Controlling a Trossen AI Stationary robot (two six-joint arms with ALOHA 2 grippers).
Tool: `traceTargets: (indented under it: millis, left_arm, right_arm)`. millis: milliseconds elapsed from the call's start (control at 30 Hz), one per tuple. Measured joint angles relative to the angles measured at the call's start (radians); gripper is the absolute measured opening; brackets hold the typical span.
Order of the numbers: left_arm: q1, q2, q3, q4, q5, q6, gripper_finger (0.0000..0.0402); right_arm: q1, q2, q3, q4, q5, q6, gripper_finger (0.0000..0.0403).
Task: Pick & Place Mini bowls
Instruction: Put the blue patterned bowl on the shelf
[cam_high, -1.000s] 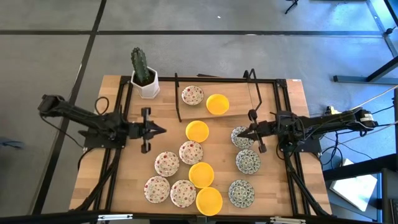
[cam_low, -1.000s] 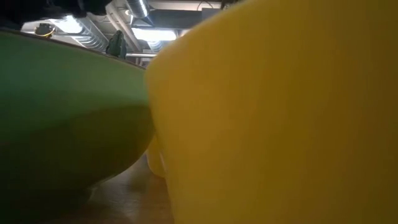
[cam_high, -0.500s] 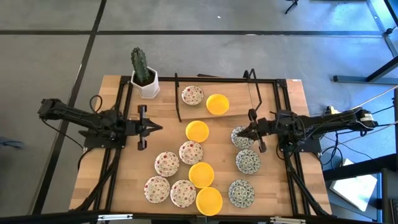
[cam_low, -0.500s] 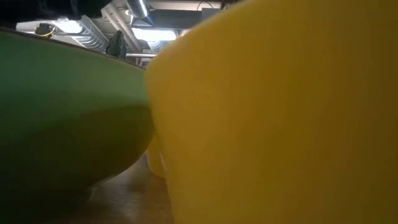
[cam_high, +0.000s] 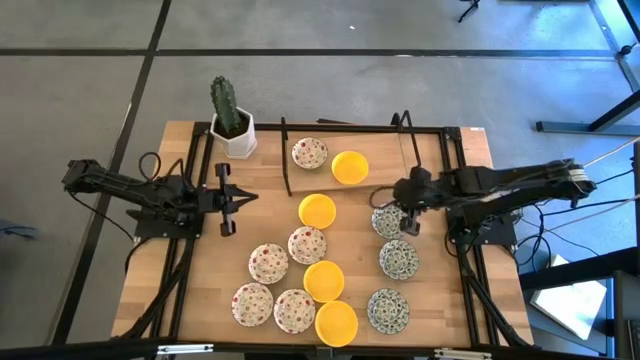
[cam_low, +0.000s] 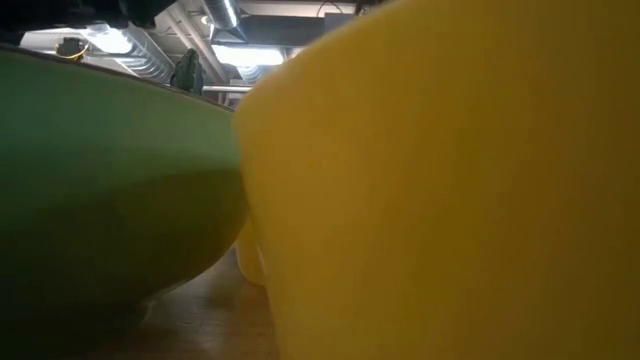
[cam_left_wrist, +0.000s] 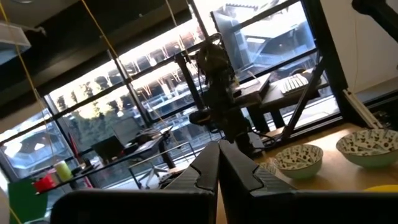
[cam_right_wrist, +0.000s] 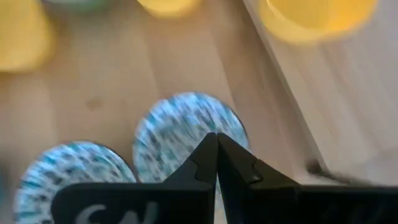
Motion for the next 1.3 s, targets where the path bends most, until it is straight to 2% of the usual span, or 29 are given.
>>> traceTargets:
  millis: [67, 133, 367, 533, 700, 833, 967, 1067, 1200, 1300]
  left_arm:
    - [0.0, 0.0, 0.0, 0.0, 0.001, -0.009, 0.0004]
    - [0.0, 0.0, 0.0, 0.0, 0.001, -0.009, 0.0004]
    - [0.0, 0.0, 0.0, 0.0, 0.003, -0.01, 0.0004]
    - [0.0, 0.0, 0.0, 0.0, 0.003, -0.018, 0.0004]
    - [0.0, 0.0, 0.0, 0.0, 0.003, -0.026, 0.0006]
    - [0.0, 0.0, 0.0, 0.0, 0.003, -0.03, 0.0004]
    - [0.0, 0.0, 0.0, 0.0, 0.003, -0.048, 0.0002]
    - [0.0, 0.001, 0.0, 0.0, 0.003, -0.047, 0.0005]
    - [0.0, 0.001, 0.0, 0.0, 0.003, -0.046, 0.0007]
    - [0.0, 0.001, 0.0, 0.0, 0.003, -0.053, 0.0008]
  right_arm:
    - [0.002, 0.044, 0.03, -0.052, 0.012, 0.027, 0.0011]
    - [0.01, 0.074, 0.046, -0.081, -0.021, 0.037, 0.0011]
    - [0.063, 0.126, 0.043, -0.107, -0.282, 0.089, 0.0012]
    - [0.131, 0.147, 0.042, -0.15, -0.307, 0.182, 0.0012]
    - [0.194, 0.153, 0.042, -0.122, -0.4, 0.243, 0.0012]
    - [0.284, 0.164, 0.041, 0.049, -0.357, 0.282, 0.0012]
    - [0.384, 0.223, 0.041, 0.236, -0.289, 0.224, 0.0012]
    - [0.428, 0.291, 0.042, 0.289, -0.266, 0.184, 0.0016]
    - [0.445, 0.411, 0.079, 0.312, -0.334, 0.173, 0.0049]
    - [0.445, 0.504, 0.145, 0.323, -0.355, 0.102, 0.0088]
